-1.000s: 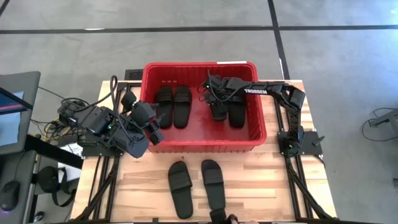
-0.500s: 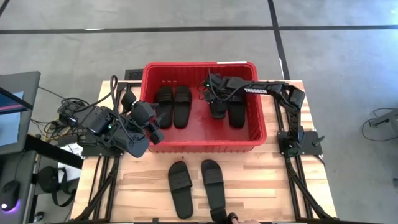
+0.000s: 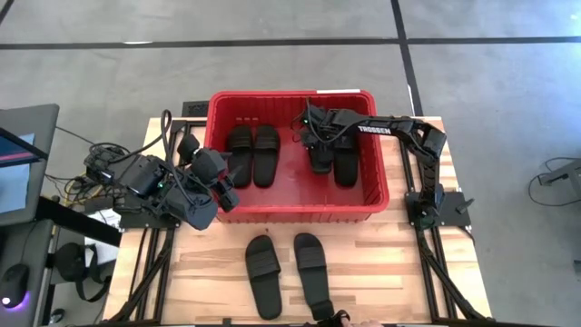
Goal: Pick and place slides into bin
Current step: Put the black slides into the red bin
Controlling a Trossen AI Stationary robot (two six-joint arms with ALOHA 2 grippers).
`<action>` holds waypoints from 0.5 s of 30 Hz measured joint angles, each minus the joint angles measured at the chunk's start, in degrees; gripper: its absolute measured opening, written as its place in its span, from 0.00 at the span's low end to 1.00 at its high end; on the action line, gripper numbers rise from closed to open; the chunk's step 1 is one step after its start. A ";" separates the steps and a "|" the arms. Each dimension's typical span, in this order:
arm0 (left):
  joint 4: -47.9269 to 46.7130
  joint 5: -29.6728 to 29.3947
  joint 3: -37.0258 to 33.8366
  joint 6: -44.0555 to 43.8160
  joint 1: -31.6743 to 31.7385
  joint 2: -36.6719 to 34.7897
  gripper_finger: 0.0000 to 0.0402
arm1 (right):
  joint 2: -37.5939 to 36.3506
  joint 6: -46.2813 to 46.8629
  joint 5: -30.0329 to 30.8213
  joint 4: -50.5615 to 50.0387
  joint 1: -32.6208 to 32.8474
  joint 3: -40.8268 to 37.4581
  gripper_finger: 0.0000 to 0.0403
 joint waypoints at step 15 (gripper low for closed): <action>0.01 0.01 0.01 0.48 0.00 0.00 0.44 | -0.09 2.63 -9.35 -3.11 -1.90 0.04 0.10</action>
